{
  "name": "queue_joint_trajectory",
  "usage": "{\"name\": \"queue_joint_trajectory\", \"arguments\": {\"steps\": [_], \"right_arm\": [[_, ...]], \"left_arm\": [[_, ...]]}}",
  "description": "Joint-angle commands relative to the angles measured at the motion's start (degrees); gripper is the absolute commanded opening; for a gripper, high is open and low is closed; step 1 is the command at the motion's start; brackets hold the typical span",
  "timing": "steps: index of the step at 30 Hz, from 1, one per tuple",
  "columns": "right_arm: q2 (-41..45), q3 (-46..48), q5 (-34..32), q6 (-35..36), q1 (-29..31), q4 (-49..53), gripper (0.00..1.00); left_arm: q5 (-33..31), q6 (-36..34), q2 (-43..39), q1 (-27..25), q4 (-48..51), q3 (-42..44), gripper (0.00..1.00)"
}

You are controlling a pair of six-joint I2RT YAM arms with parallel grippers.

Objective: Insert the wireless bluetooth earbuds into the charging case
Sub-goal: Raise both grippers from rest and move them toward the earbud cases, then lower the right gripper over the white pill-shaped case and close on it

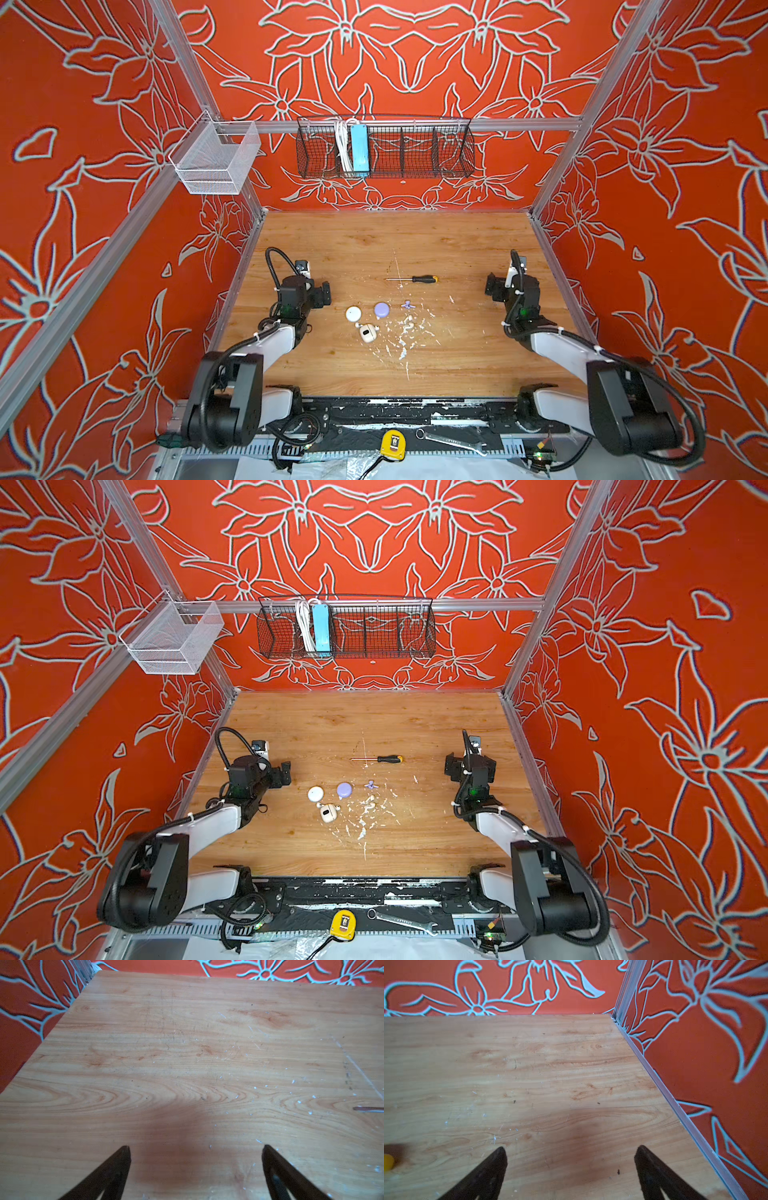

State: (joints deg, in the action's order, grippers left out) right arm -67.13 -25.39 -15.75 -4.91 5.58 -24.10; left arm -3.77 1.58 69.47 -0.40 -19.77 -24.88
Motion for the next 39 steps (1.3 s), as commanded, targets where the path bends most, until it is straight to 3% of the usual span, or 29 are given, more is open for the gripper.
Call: {"name": "queue_joint_trajectory", "arguments": {"steps": [1,4,7,9,12,13,14,16,19,21,24,28,32,35,39], "right_arm": [[4.13,-5.43,2.69,-7.60,0.35,15.70,0.98],[6.57,-9.53,11.01,-16.07,0.39,22.26,0.98],[6.71,-10.88,22.03,-20.96,0.38,24.75,0.98],[6.58,-12.19,22.15,-25.30,-0.06,28.59,0.98],[9.13,-7.43,33.66,-25.54,0.04,16.64,0.98],[10.51,-6.21,34.63,-26.60,0.58,14.57,0.98],[11.64,-5.78,33.98,-27.24,1.68,14.10,0.98],[12.64,-7.48,28.18,-27.89,5.15,18.67,0.98],[11.69,-8.58,24.02,-24.25,11.79,17.62,0.98],[11.40,-7.92,20.76,-23.74,16.28,15.00,0.98],[8.74,-9.73,21.47,-23.31,20.98,15.53,0.93],[4.53,-14.27,18.62,-19.98,30.76,23.23,0.85],[0.28,-14.27,8.54,-22.03,44.10,23.21,0.83],[-7.40,-18.05,3.26,-25.68,52.69,24.61,0.80],[-17.94,-24.03,0.33,-31.43,61.09,27.21,0.76]], "left_arm": [[0.76,4.64,-6.29,-0.47,10.38,-4.08,0.97],[6.44,10.92,-12.16,-0.47,16.40,-5.92,0.97],[9.88,22.48,-17.73,-0.47,23.87,-6.91,0.97],[16.53,22.62,-19.36,-0.47,27.85,-8.25,0.97],[21.27,27.58,-22.10,0.20,34.05,-11.56,0.97],[23.77,28.68,-23.47,0.39,34.92,-12.50,0.97],[24.87,30.19,-24.73,0.40,36.30,-13.61,0.97],[21.25,37.28,-26.52,0.58,42.51,-15.96,0.97],[28.04,43.93,-27.58,2.64,41.36,-17.31,0.97],[29.81,43.83,-25.55,2.70,43.51,-20.09,0.97],[25.77,41.41,-21.23,3.05,47.04,-22.28,0.97],[28.02,43.65,-20.35,3.77,35.92,-15.27,0.97],[21.38,43.30,-26.37,3.92,33.89,-8.28,0.97],[21.12,45.02,-31.85,3.94,20.06,3.97,0.97],[18.49,43.23,-35.24,3.92,23.46,3.61,0.97]]}}
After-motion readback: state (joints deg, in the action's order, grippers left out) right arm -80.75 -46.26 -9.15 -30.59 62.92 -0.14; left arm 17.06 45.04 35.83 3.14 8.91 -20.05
